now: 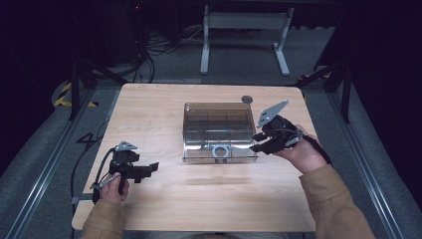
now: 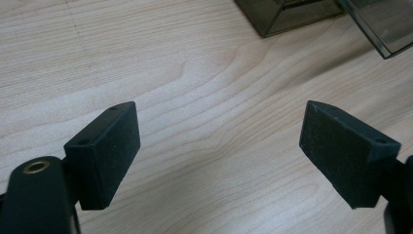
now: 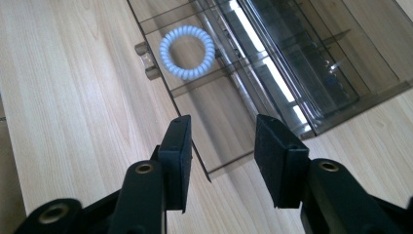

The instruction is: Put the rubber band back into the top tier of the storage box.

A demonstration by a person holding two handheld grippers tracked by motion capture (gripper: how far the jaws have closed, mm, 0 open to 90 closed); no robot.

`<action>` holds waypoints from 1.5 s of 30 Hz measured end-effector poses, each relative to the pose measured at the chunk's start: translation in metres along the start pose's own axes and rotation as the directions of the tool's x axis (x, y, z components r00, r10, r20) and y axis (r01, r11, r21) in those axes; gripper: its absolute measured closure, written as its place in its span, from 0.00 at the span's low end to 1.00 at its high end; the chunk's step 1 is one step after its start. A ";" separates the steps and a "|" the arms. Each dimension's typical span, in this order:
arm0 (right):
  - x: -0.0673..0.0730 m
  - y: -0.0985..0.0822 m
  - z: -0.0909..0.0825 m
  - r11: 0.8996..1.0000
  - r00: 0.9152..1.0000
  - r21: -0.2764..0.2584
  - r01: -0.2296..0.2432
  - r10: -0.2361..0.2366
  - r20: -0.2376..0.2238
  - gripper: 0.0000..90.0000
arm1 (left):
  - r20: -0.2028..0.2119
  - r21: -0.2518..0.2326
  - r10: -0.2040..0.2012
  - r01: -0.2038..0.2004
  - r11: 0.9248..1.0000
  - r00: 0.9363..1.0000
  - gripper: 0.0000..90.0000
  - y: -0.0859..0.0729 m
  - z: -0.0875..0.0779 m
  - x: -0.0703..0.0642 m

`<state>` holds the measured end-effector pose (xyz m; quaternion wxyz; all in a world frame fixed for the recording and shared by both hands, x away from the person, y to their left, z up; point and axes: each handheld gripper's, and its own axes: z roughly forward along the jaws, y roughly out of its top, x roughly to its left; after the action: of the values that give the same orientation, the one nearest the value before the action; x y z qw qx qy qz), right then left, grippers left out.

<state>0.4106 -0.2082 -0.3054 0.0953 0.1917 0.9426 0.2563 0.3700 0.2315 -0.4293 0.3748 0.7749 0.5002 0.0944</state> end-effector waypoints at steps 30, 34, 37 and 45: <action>-0.004 -0.078 0.005 0.991 0.991 -0.065 -0.121 0.124 0.051 0.55 | -0.002 -0.001 0.000 0.000 1.000 1.000 0.17 0.000 -0.001 0.000; -0.002 -0.086 0.009 0.988 0.989 -0.081 -0.130 0.135 0.053 0.53 | -0.002 -0.001 0.002 -0.002 1.000 1.000 0.17 0.000 0.000 0.000; 0.000 -0.091 0.014 0.987 0.988 -0.085 -0.137 0.142 0.052 0.53 | -0.002 0.001 0.006 -0.006 1.000 1.000 0.17 0.000 0.000 0.000; 0.003 -0.099 0.029 0.986 0.987 -0.065 -0.152 0.156 0.050 0.51 | -0.002 -0.006 0.003 -0.003 1.000 1.000 0.17 0.000 -0.001 0.000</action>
<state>0.3851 -0.2731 -0.3820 0.1067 0.2679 0.9138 0.2860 0.3694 0.2315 -0.4287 0.3764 0.7745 0.4991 0.0971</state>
